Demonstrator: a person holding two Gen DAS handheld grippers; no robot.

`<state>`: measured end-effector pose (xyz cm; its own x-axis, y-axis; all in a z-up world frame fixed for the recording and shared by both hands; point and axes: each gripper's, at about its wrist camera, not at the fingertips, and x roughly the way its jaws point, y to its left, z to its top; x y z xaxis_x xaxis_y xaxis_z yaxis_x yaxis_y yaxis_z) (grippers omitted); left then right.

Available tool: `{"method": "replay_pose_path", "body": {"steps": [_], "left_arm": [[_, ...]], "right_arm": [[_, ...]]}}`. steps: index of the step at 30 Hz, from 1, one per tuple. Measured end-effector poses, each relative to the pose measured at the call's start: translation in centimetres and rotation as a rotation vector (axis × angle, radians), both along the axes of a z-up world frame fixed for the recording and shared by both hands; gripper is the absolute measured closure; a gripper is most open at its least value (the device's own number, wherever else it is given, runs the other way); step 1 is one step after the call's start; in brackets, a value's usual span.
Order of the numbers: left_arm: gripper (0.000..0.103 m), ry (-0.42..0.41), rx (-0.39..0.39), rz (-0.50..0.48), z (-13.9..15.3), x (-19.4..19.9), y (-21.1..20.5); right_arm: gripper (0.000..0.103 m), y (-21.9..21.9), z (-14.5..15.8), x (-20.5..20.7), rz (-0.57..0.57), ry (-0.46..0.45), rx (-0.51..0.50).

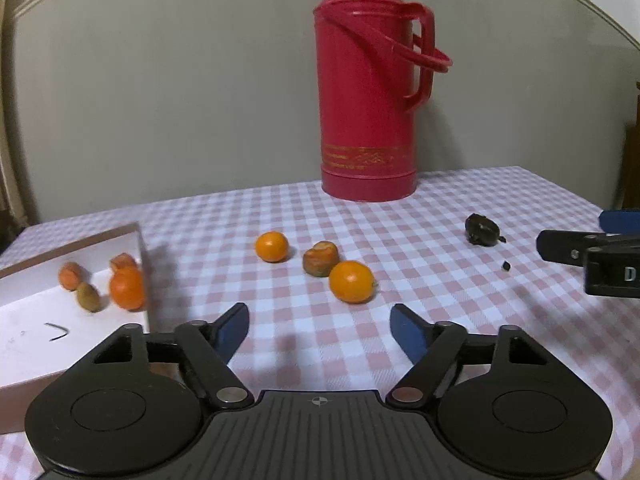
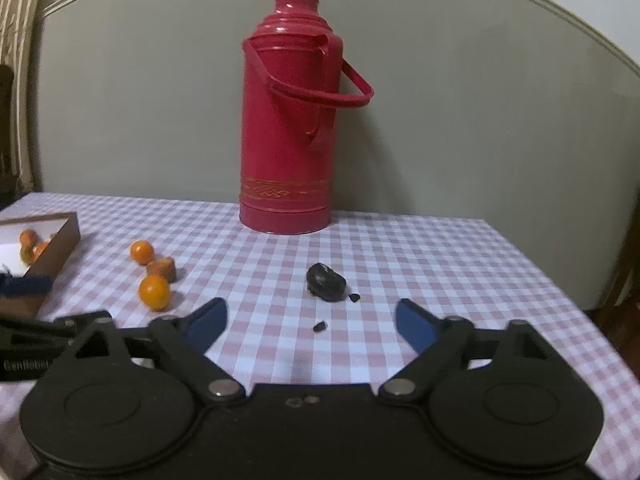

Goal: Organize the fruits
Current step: 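Withdraw both open tools from the box toward the remaining fruit, then grasp a mandarin with the left tool while the right tool grasps the dark round nut, then carry the mandarin in the left tool and the dark nut in the right tool over the box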

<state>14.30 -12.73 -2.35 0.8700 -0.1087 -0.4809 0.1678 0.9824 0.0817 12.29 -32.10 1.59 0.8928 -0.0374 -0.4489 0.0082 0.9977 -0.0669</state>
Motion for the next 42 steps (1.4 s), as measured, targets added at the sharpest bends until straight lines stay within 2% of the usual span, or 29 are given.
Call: {"method": "replay_pose_path", "body": {"steps": [4,6,8,12,14,21,27,28,30,37,42], "left_arm": [[0.031,0.008,0.005,-0.005,0.0,2.4,-1.3],[0.036,0.023,0.012,-0.013,-0.2,3.3,-1.8],[0.049,0.059,0.018,-0.024,-0.7,4.4,-2.5],[0.055,0.107,0.029,-0.028,-2.0,5.8,-3.2],[0.063,0.111,0.006,-0.022,-2.1,6.2,-2.9],[0.066,0.122,0.001,0.007,-2.4,8.3,-2.4],[0.067,0.121,0.002,0.002,-2.4,8.6,-2.4],[0.067,0.121,0.002,0.002,-2.4,8.6,-2.4],[0.067,0.122,-0.003,-0.001,-2.3,8.6,-2.3],[0.067,0.098,-0.003,-0.002,-2.2,8.0,-2.3],[0.067,0.068,0.008,-0.02,-1.8,6.3,-2.3]], "right_arm": [[0.029,-0.3,-0.7,2.0,-0.006,0.026,0.015],[0.033,-0.2,-1.0,2.8,-0.005,0.04,0.002],[0.035,-0.2,-1.4,3.5,-0.016,0.054,-0.013],[0.036,-0.7,-1.8,4.7,-0.037,0.07,0.002],[0.036,-0.8,-1.9,5.3,-0.037,0.072,0.01],[0.038,-0.4,-2.9,8.9,-0.023,0.107,0.023],[0.041,-1.1,-3.7,12.1,-0.069,0.143,0.031],[0.045,-1.2,-3.9,12.6,-0.075,0.159,0.032],[0.072,-1.4,-4.4,13.5,-0.082,0.192,0.028],[0.073,-1.9,-4.3,12.7,-0.077,0.196,0.012],[0.073,-2.3,-3.0,10.6,-0.083,0.175,0.007]]}}
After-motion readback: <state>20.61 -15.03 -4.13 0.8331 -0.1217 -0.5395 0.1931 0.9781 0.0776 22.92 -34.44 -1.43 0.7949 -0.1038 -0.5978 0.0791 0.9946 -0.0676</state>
